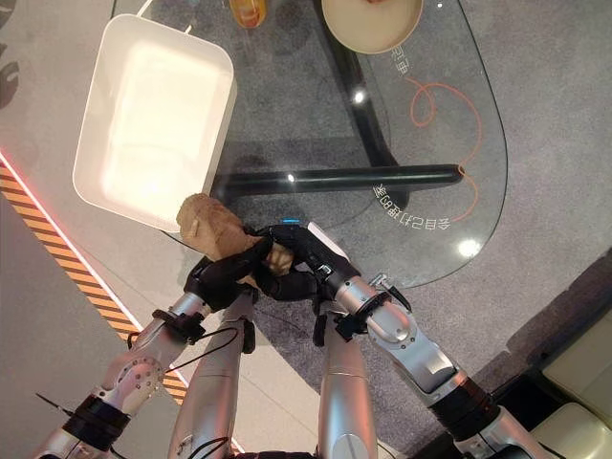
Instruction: Wipe the table with a cloth and put it in the basket.
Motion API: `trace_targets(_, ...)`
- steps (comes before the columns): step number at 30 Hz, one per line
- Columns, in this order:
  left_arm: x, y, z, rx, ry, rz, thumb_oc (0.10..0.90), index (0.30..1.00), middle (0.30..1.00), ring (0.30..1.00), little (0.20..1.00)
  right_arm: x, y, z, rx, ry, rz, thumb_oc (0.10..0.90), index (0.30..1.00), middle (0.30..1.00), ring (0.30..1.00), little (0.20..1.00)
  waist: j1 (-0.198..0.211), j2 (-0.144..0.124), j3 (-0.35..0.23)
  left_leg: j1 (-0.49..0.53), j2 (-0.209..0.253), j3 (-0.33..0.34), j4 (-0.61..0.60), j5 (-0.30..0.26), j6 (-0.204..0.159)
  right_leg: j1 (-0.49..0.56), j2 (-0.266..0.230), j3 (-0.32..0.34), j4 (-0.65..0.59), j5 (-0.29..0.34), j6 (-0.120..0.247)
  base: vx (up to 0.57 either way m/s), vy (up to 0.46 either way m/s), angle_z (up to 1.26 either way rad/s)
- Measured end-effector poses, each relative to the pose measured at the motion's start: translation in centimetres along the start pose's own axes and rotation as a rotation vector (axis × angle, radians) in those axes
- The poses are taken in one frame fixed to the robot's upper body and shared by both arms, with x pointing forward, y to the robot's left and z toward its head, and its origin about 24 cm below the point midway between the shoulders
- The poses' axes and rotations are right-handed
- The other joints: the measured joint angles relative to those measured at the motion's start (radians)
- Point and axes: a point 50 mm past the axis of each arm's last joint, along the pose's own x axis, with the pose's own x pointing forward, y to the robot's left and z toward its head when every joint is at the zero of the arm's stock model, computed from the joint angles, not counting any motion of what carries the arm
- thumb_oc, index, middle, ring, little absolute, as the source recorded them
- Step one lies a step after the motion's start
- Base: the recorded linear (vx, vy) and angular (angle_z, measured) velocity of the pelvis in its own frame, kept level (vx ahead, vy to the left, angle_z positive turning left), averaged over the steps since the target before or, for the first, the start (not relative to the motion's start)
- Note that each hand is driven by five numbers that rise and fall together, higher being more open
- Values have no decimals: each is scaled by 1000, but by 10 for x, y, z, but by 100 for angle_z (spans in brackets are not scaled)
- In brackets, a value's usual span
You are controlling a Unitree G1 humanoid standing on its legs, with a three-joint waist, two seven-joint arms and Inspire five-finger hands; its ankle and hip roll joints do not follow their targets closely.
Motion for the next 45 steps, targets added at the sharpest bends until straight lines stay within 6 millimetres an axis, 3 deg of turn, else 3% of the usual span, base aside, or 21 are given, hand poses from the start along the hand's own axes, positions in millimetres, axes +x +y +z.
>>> trace_targets(1, 0, 0, -1, -8, -2, 0, 298, 469, 469, 469, 398, 0, 0, 0, -4, -1, 0, 100, 300, 300, 300, 200, 0, 0, 0, 0, 0, 0, 0, 0, 0, 0, 0, 0, 0, 0, 0, 0, 0, 0)
trace_targets(2, 0, 0, -1, -10, -3, -1, 800, 900, 900, 900, 900, 0, 0, 0, -6, -1, 0, 100, 300, 300, 300, 200, 0, 0, 0, 0, 0, -1, 0, 0, 0, 0, 0, -1, 0, -1, 0, 0, 0, 0)
trace_targets(14, -5, -4, -6, -242, -82, -94, 800, 900, 900, 900, 900, 4, -10, 10, 24, -59, -61, 100, 300, 300, 300, 200, -3, -1, 0, 0, 0, -2, 0, 0, 0, 0, 0, -1, 0, -1, 0, 0, 0, 0)
trace_targets(24, -7, -3, -7, -257, -89, -100, 800, 900, 900, 900, 900, 4, -10, 10, 43, -64, -64, 100, 300, 300, 300, 200, -26, -2, 0, 0, 0, -2, 0, 0, 0, 1, 0, -2, 0, -1, 0, 0, 0, 0)
trace_targets(45, -14, -2, -13, -281, -104, -111, 800, 900, 900, 900, 900, 3, -8, 7, 56, -52, -50, 100, 300, 300, 300, 200, -25, -1, 0, -1, 0, -3, -1, 0, 0, 0, 0, -3, 0, -5, 0, 0, 0, 0)
